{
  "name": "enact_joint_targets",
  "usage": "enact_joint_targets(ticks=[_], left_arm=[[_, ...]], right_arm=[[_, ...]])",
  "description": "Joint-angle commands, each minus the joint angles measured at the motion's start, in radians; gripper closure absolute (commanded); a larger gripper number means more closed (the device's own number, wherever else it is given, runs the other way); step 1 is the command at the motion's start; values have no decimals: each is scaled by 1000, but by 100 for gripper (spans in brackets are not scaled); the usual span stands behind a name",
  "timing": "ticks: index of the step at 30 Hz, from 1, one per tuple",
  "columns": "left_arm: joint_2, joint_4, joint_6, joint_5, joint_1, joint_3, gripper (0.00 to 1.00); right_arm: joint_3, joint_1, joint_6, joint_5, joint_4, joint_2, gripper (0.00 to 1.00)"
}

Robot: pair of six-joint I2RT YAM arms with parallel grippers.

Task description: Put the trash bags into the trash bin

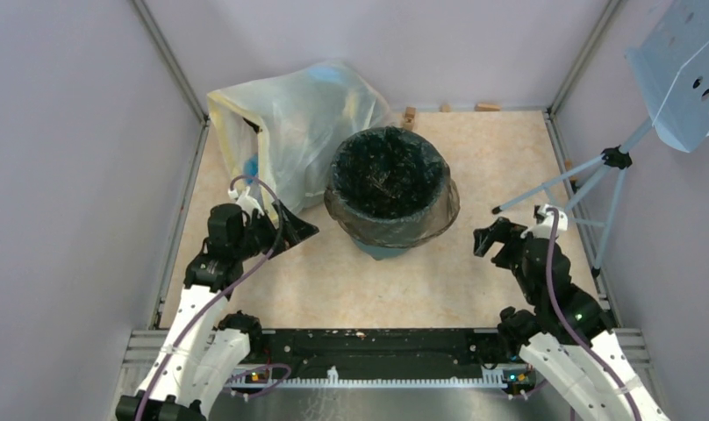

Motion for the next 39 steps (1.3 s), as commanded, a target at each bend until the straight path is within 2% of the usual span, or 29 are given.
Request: enact_joint_targets(ticks=[1, 3, 5, 8, 11, 15, 17, 19, 22, 25, 29, 35, 39], left_arm=[[-73, 80, 82, -114, -6, -47, 1], [-99, 113, 93, -158, -6, -71, 1], [-117, 166, 96, -195, -6, -98, 1], [-124, 238, 111, -268, -6, -124, 1], [-97, 272, 155, -378, -6, -113, 1], [-30, 364, 280, -474, -6, -116, 1], [6, 422, 346, -507, -6, -131, 1], [51, 492, 372, -606, -6, -152, 1], [120, 612, 473, -640, -4, -191, 1], [206, 704, 549, -678, -4, -224, 1], [323, 852, 641, -739, 0, -271, 1], [431, 1174, 666, -656, 83, -401, 1], [487, 1267, 660, -574, 124, -420, 1]], right_arm=[[-97, -7, 40, 44, 126, -74, 6], [-137, -7, 34, 67, 139, -75, 4], [-184, -7, -30, 83, 221, -85, 4], [-283, -7, -218, 77, 462, -113, 4], [-391, -11, -299, 201, 712, -83, 4], [-439, -52, -382, 202, 900, 111, 4], [-472, -77, -453, 190, 1084, 211, 4], [-495, -152, -452, 146, 1211, 312, 4], [-517, -269, -461, 63, 1385, 432, 4], [-529, -323, -512, -10, 1516, 553, 3], [-547, -362, -496, -6, 1706, 722, 2], [-526, -377, -551, -92, 1913, 926, 1], [-541, -392, -558, -108, 2024, 1020, 2]])
